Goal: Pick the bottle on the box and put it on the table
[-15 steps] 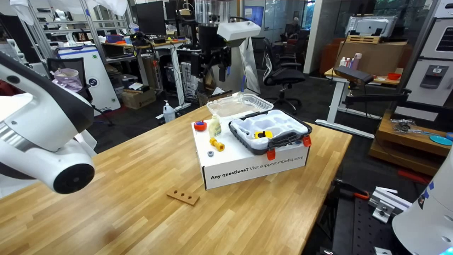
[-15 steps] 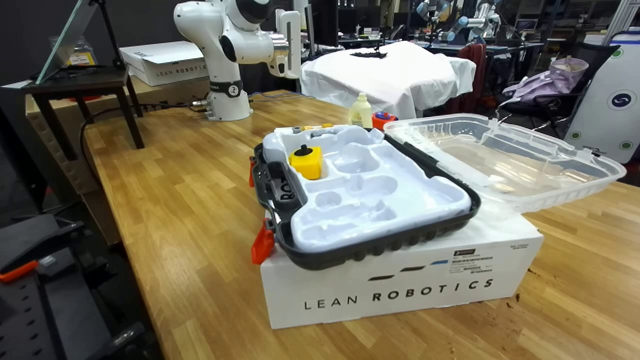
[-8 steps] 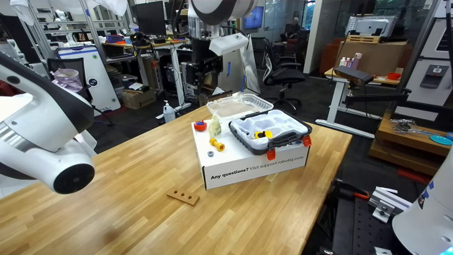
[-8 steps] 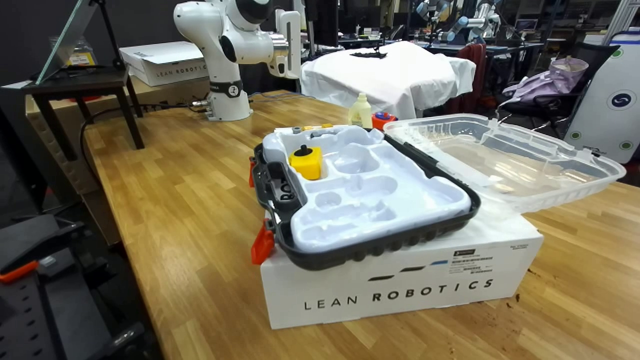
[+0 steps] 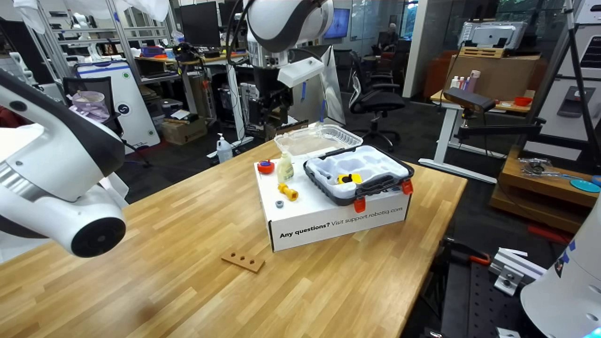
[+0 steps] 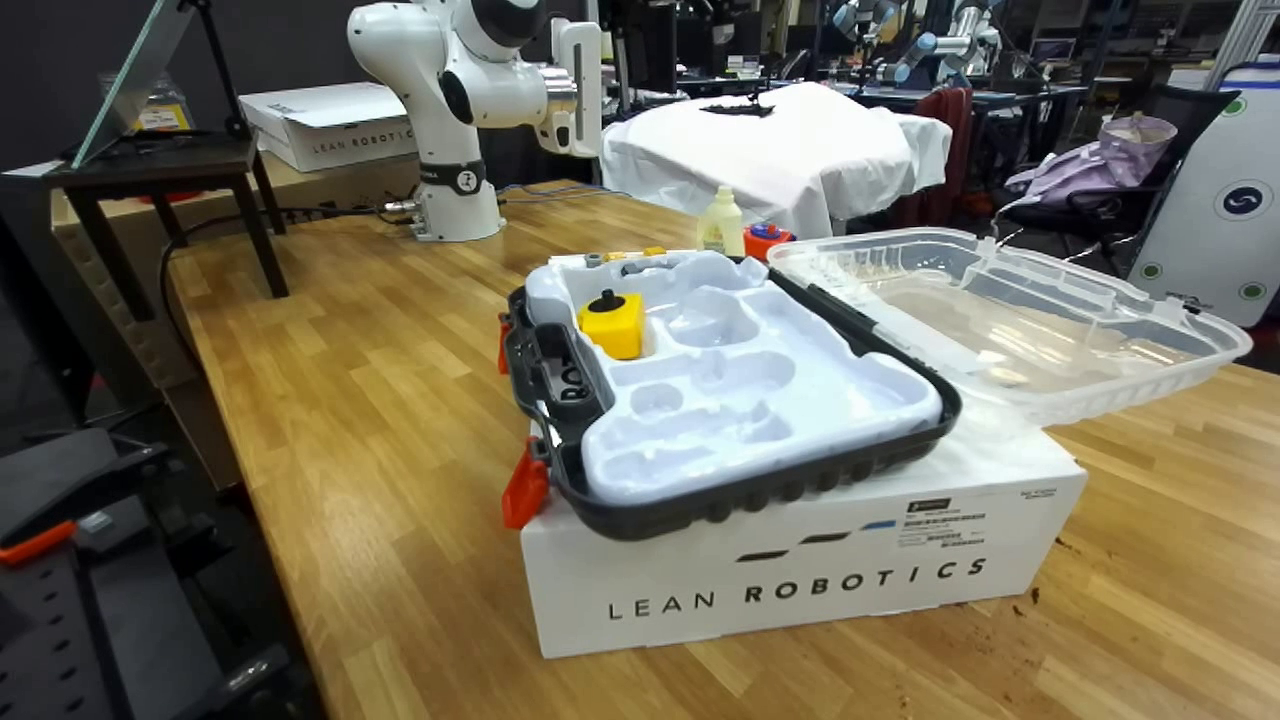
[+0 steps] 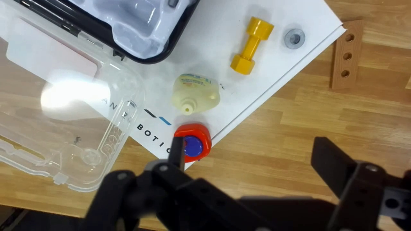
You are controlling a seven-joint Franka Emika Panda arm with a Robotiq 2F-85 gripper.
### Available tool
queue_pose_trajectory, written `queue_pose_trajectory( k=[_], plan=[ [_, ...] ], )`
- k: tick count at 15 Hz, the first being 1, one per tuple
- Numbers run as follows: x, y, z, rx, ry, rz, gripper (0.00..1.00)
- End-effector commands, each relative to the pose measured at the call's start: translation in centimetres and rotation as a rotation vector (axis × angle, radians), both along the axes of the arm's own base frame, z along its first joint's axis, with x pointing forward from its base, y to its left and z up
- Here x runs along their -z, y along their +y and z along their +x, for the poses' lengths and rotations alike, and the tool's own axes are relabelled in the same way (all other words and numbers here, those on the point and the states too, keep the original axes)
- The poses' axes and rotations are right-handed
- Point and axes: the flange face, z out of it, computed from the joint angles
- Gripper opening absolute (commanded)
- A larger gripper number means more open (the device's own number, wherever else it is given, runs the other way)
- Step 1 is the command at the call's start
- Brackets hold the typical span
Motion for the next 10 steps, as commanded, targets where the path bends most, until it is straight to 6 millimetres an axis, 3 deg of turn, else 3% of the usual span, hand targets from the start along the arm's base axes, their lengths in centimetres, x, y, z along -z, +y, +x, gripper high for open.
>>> queue_pose_trajectory(
  k=[1, 6, 10],
  plan=[
    [-0.1, 0.0, 0.0, 0.000, 0.002, 0.000, 1.00],
    [0.5, -0.4, 0.0, -0.078, 0.028, -0.021, 1.00],
    [1.8, -2.2, 0.2, -0.276, 0.091, -0.008, 1.00]
  ],
)
